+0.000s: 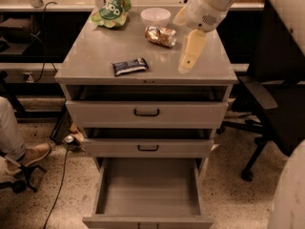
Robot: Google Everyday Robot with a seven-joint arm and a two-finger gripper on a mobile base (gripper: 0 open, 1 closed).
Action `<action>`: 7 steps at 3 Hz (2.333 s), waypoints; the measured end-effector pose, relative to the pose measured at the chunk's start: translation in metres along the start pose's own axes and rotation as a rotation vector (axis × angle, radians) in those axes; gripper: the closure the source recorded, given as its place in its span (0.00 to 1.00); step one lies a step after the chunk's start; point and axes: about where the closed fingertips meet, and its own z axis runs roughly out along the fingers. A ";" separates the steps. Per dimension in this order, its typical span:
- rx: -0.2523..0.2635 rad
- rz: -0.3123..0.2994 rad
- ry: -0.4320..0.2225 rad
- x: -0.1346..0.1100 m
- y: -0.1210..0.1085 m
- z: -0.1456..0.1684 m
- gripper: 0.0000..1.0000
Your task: Place rxbar blueberry into bottom drawer
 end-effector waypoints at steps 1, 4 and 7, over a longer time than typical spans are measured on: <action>0.055 -0.004 -0.051 0.000 -0.026 0.037 0.00; -0.009 -0.022 -0.108 -0.032 -0.076 0.132 0.00; -0.097 -0.066 -0.020 -0.063 -0.077 0.166 0.00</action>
Offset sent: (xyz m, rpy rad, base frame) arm 0.1062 0.0558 -0.0681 0.1532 -0.0866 0.0084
